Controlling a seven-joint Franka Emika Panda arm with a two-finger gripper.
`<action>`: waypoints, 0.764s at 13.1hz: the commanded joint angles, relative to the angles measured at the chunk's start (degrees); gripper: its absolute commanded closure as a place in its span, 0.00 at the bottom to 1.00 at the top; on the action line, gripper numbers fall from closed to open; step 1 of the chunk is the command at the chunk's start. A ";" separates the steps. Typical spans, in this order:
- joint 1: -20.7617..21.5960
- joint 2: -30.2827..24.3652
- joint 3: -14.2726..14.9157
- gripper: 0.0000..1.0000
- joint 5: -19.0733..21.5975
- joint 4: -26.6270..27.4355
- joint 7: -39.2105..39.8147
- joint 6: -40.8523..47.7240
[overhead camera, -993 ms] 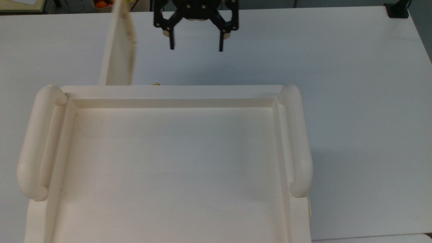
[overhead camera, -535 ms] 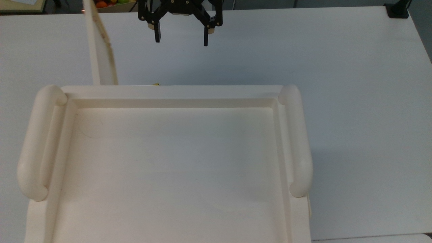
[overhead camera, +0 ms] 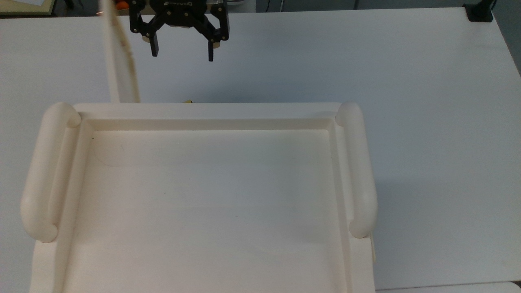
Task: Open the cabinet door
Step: 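Push the door further open, sweeping the gripper around its hinge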
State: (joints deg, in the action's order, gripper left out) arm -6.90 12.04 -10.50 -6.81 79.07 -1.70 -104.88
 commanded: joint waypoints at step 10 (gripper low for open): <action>0.75 -1.93 0.12 0.00 2.85 3.02 1.97 10.12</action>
State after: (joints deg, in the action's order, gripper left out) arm -6.54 12.39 -10.71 -6.62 80.84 -0.33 -97.59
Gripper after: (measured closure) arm 0.000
